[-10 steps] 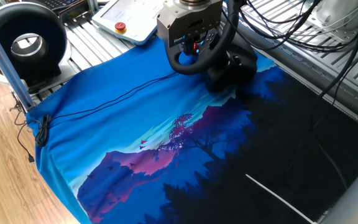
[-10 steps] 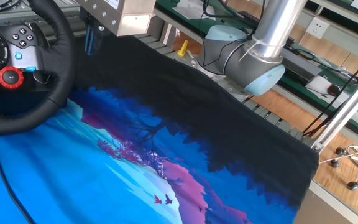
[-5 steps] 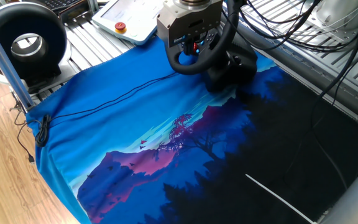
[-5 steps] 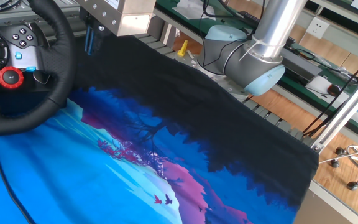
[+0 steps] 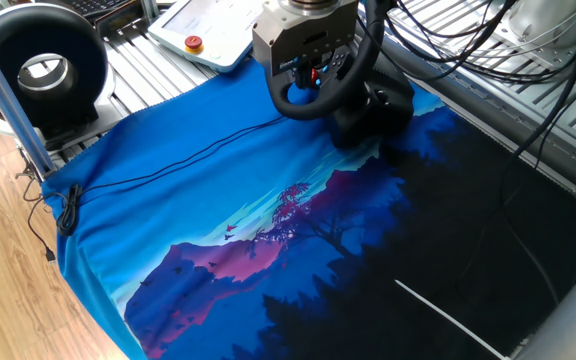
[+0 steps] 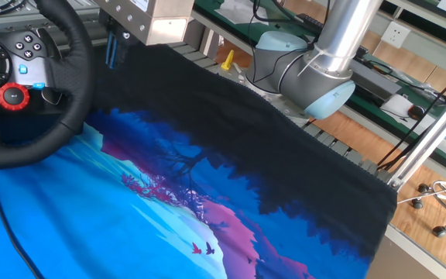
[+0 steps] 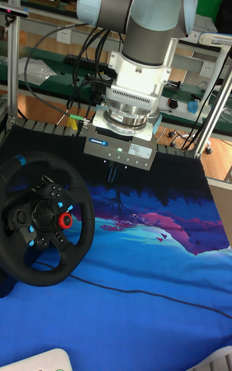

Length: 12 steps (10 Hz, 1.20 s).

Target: Rotate the steering wheel 90 degrees clockwise

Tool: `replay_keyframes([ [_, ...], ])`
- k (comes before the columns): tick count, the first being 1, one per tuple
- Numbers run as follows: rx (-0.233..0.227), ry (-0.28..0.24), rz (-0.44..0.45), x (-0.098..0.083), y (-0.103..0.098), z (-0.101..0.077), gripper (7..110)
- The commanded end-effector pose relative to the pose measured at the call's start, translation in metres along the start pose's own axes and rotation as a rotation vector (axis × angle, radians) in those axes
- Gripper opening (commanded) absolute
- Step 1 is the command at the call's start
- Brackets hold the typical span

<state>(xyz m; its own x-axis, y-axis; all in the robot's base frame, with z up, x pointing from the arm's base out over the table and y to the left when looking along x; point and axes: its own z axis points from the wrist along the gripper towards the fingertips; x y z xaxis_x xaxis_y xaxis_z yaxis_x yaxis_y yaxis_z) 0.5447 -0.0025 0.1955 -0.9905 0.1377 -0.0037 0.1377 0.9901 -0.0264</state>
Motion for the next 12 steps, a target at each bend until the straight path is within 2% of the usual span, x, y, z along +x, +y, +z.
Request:
replay_keyframes([
  [1,-0.009,-0.001,0.004,-0.0004,0.0018,-0.0010,7],
  [5,-0.005,-0.011,-0.004,-0.0019,-0.0022,-0.0024,7],
  [12,-0.021,-0.026,-0.002,-0.0059,0.0022,-0.0026,7],
])
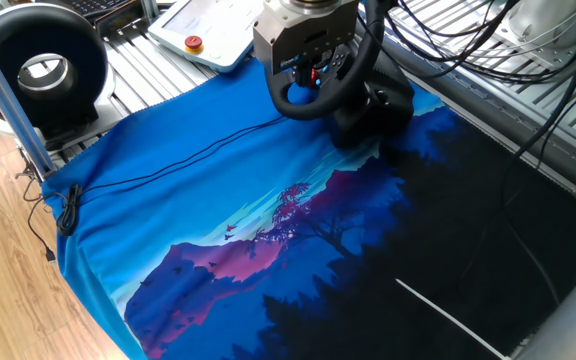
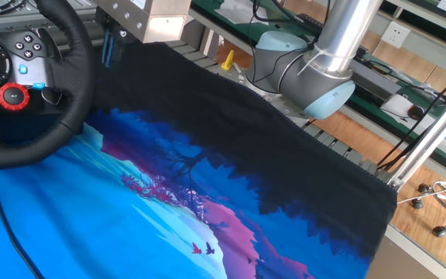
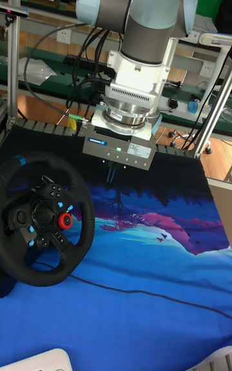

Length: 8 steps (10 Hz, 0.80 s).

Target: Rotate the steering wheel 90 degrees clockwise

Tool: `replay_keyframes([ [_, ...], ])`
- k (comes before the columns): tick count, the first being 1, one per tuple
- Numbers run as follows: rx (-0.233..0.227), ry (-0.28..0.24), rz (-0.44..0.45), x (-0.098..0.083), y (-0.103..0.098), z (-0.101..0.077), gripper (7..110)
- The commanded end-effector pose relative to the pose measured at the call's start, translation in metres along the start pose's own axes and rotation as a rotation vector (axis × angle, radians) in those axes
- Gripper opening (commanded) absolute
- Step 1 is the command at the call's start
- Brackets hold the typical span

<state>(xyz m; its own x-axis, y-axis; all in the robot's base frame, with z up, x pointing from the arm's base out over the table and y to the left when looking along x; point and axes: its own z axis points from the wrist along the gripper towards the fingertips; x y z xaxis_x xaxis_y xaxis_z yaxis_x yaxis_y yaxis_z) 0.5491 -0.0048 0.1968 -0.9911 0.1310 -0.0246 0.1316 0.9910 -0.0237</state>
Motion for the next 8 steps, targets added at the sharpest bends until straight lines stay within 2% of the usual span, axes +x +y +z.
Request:
replay_keyframes([
  [1,-0.022,-0.004,0.006,-0.0012,0.0050,-0.0013,7],
  [8,-0.030,-0.012,0.007,-0.0037,0.0068,-0.0001,7],
])
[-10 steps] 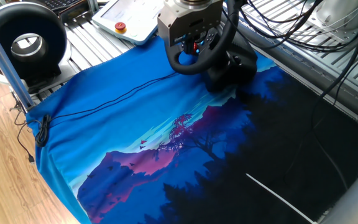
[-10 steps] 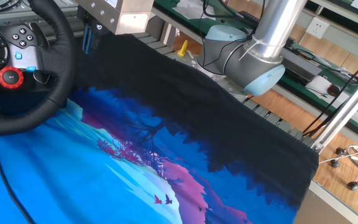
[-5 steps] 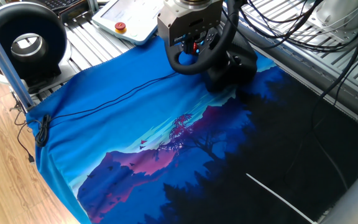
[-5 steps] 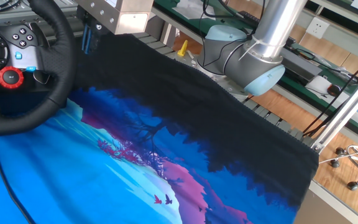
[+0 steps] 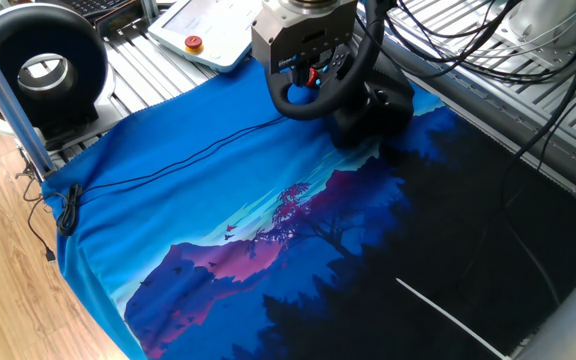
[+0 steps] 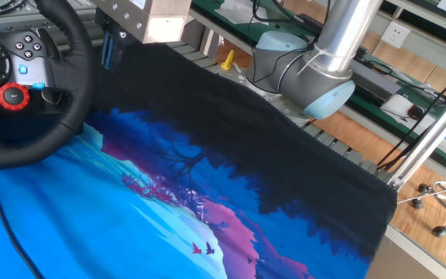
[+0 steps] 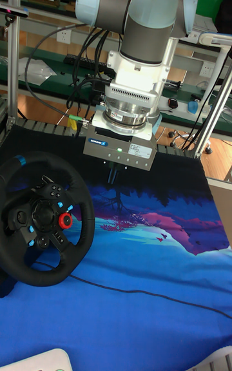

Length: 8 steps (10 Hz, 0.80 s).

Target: Rotate the steering wheel 90 degrees clockwise

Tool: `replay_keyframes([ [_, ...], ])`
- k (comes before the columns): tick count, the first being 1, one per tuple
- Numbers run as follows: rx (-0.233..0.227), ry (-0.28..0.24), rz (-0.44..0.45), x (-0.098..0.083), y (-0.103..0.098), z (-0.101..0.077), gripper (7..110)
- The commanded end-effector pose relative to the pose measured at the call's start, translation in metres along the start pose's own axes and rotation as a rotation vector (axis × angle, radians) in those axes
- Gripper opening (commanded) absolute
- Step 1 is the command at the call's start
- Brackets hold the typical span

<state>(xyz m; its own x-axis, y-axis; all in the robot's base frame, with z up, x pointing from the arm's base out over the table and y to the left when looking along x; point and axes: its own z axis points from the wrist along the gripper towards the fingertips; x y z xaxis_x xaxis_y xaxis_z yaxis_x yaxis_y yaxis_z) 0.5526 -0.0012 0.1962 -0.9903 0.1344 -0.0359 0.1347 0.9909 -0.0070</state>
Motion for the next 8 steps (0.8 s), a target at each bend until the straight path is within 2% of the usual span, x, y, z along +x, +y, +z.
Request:
replay_keyframes([
  [1,-0.011,0.002,0.004,0.0001,0.0023,-0.0006,7],
  [8,-0.011,0.003,0.010,0.0005,0.0029,-0.0011,7],
])
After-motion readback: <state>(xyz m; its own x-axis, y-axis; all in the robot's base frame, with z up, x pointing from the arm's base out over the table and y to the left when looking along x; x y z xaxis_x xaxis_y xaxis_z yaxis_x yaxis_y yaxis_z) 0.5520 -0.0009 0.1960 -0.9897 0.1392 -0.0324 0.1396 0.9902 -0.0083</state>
